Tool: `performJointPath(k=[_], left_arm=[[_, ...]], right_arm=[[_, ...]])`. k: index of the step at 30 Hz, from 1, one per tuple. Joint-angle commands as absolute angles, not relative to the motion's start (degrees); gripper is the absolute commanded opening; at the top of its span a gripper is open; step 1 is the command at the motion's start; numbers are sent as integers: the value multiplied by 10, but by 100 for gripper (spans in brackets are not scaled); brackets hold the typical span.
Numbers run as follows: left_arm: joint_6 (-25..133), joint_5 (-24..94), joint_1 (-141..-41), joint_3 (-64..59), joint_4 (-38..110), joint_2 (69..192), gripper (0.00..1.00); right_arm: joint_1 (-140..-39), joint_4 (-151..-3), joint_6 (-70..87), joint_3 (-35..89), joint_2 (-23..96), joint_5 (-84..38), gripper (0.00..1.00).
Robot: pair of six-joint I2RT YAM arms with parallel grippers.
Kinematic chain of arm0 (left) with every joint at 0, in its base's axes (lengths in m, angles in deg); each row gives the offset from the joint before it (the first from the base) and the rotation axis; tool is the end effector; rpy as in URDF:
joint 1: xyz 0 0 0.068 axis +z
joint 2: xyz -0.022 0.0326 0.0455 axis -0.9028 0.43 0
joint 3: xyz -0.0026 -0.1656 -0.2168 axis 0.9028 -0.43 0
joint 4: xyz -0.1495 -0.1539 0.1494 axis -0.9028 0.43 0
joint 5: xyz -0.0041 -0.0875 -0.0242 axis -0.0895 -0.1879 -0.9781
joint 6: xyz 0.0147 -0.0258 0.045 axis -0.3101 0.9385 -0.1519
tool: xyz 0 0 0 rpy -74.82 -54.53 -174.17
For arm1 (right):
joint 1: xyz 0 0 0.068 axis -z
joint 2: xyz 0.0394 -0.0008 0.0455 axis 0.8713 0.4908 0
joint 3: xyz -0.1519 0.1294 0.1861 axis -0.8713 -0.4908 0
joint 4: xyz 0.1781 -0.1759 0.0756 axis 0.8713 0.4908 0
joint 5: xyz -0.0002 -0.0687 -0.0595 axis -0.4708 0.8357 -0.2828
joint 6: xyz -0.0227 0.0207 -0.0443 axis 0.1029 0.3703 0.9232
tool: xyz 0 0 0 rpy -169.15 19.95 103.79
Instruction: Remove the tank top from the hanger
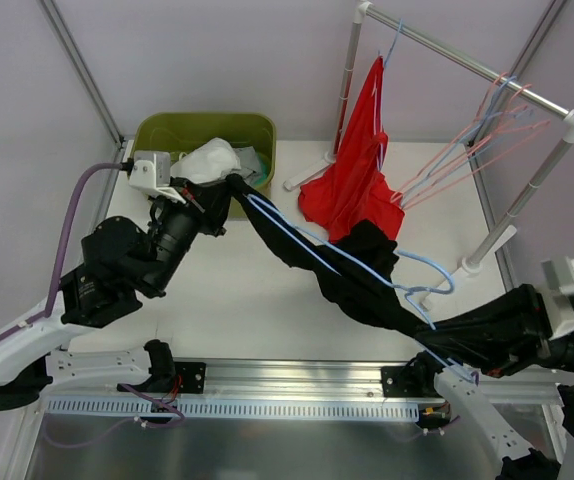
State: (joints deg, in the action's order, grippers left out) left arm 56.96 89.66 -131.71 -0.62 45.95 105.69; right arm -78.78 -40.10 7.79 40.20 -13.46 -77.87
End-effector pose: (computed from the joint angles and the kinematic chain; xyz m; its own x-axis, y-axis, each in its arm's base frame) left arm 0.0808 -0.1257 0.4969 0.0131 -0.4652 -0.8851 0.3778 0.8219 -0.4264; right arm -0.0466 0.0179 0.5208 0.2042 0.1306 -0.9702 -0.9687 0.1701 -0.1809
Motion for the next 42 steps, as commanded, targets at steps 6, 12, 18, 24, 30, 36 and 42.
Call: performJointPath(k=[6,12,18,24,30,36,42], left_arm=[[604,491,-1320,-32,436,1109,0],[687,450,-1320,-61,424,1222,0],[794,568,-1306,-130,443,1282,0],[831,579,-1302,-205,444,1269,0],[869,638,-1289,-308,523,1147,0],[824,625,-1261,-289,655,1070,7],[755,614,-1241,-199,759,1066,79]], right_arm=[[-794,-931,-135,280,-133,-620,0],[-795,-1192,-116,196,-26,-429,0],[-796,-1206,-12,205,-17,-254,0],[-796,-887,107,274,-82,-223,0],[-795,-417,124,439,-151,-154,0],[-806,-204,108,445,-212,-69,0],[-823,-180,78,434,-217,-36,0]])
